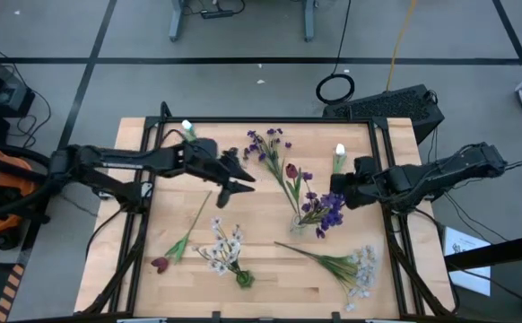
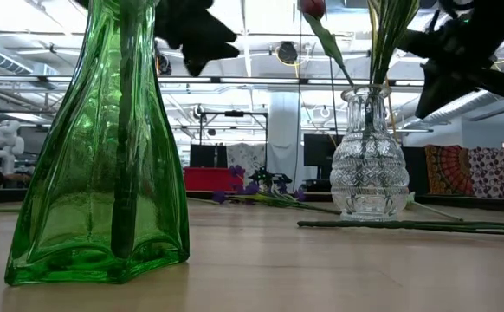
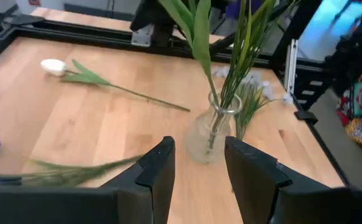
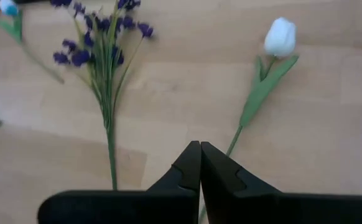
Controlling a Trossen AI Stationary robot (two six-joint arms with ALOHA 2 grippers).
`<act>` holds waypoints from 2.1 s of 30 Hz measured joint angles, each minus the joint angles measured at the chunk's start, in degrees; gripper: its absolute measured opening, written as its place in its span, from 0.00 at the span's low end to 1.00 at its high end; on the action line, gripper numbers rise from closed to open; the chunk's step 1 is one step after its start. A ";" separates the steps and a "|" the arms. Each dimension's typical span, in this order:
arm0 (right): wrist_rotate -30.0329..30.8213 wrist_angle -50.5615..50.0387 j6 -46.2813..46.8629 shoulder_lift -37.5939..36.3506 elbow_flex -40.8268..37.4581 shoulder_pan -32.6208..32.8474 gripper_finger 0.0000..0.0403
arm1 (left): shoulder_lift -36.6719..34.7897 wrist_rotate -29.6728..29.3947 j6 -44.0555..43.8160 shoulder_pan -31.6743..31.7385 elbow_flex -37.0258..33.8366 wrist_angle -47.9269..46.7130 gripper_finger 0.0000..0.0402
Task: Sort flowers into vase by color
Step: Put the right white tulip into the green vase
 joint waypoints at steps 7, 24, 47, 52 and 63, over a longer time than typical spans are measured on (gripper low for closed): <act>-4.49 4.97 -11.60 -3.89 0.00 -11.61 0.00 | -9.30 -5.00 -5.15 0.17 -9.86 2.48 0.36; -20.88 6.60 -23.82 7.21 0.00 -33.38 0.00 | -14.51 -7.59 -8.59 0.17 -13.07 2.32 0.36; -26.59 9.62 -23.65 27.95 0.00 -33.36 0.19 | -14.51 -7.61 -11.95 -1.75 -13.05 1.55 0.36; -26.91 12.09 -23.02 27.91 0.00 -33.32 0.24 | -14.51 -8.00 -12.47 -1.76 -13.02 -0.20 0.36; -29.36 19.85 -17.81 28.09 -6.50 -32.80 0.23 | -14.51 -8.05 -12.89 -1.74 -13.00 -0.81 0.36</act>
